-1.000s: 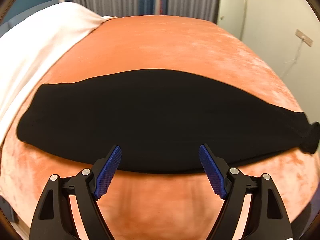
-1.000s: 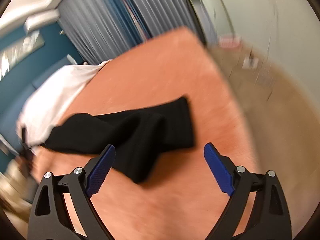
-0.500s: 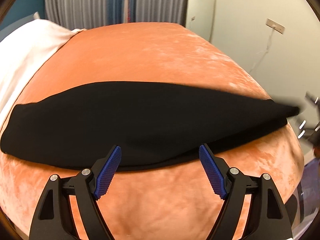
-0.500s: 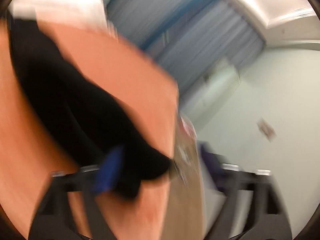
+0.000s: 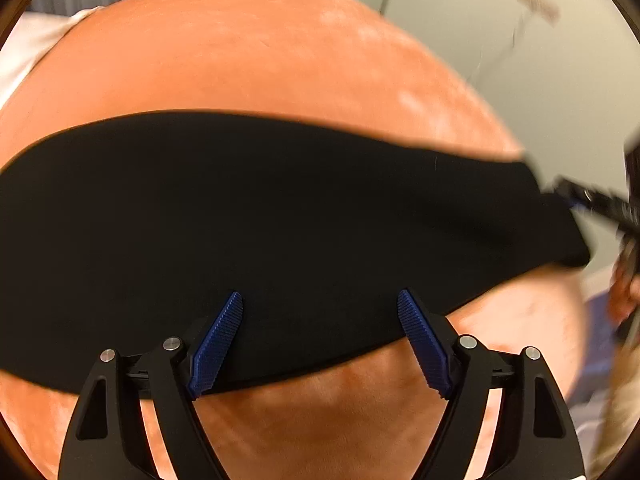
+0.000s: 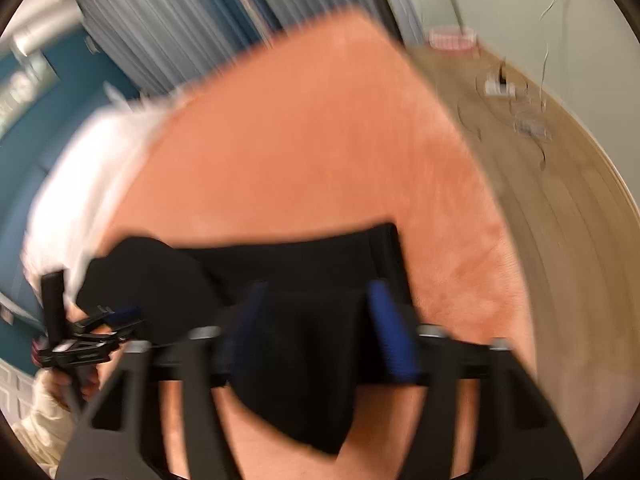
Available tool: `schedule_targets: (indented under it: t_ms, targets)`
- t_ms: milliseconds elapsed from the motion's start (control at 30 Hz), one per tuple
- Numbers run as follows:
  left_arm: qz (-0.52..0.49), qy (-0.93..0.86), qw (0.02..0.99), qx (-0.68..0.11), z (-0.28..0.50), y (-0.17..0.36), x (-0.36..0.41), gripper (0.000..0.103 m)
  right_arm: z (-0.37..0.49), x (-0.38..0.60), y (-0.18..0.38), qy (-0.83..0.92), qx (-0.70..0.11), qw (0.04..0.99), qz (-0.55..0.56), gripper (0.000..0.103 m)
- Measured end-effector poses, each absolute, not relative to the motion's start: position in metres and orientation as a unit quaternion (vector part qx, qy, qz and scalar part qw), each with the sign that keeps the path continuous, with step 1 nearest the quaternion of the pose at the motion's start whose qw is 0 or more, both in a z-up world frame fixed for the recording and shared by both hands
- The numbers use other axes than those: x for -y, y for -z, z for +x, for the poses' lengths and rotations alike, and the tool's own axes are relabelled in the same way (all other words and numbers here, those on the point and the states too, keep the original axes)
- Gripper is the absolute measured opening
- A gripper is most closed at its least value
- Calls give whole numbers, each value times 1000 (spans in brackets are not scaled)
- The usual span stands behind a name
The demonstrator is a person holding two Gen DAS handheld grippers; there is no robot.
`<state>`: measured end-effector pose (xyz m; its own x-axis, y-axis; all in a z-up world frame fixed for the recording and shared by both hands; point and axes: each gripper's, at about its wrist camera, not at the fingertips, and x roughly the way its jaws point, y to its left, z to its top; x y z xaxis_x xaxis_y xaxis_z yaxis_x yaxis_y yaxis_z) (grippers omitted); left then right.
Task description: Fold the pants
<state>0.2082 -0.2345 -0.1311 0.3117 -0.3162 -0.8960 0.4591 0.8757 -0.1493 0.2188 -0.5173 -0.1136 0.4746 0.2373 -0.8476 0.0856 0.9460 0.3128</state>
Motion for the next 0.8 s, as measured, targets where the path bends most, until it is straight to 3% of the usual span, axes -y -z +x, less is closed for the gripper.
schedule_targets:
  t_ms: [33,100,133,167,200,267,300,333,367,400,433,467,500,533,600,700,733,767,800]
  targets:
    - [114,240,811,-521,201,132,245,73,222,510,116,-54,-518,841,146,9]
    - [157,270,809,-499,188,125,256,35,224,501,92,-53,-486,865,110,8]
    - [167,280,806,-494,184,119,259,24,223,505,66,-49,-448,887,104,8]
    - [172,288,805,-489,182,113,263,5,211,504,45,-47,-405,907,102,8]
    - [168,299,805,-483,180,108,264,1,202,507,15,-33,-344,934,90,8]
    - [157,307,817,-462,177,95,269,2,193,509,4,-5,-313,948,52,8]
    - [159,307,821,-454,174,89,274,4,203,514,18,12,-338,941,30,17]
    - [162,310,822,-449,172,87,277,7,210,518,37,24,-375,926,23,34]
    - [162,323,820,-443,167,82,283,25,214,525,57,43,-408,912,20,40]
    - [163,330,820,-438,162,78,286,66,213,533,73,51,-428,902,29,40]
    - [163,329,826,-427,157,72,291,83,210,541,81,40,-435,898,51,40]
    - [158,334,834,-410,152,67,295,94,205,548,85,34,-432,898,74,39]
    - [152,342,837,-398,149,62,300,94,201,557,84,26,-421,901,100,54]
    - [151,348,837,-395,150,60,308,94,199,563,84,21,-413,903,116,74]
    - [153,342,834,-404,156,62,325,94,200,570,86,5,-408,902,144,84]
    - [171,318,817,-450,178,90,357,93,221,562,106,0,-443,884,150,79]
    - [176,307,810,-468,184,99,357,93,228,558,113,-16,-459,876,147,57]
    - [176,300,801,-487,185,111,360,91,237,548,122,-43,-476,867,140,42]
    - [173,296,798,-496,185,119,363,91,240,540,122,-46,-480,867,128,7]
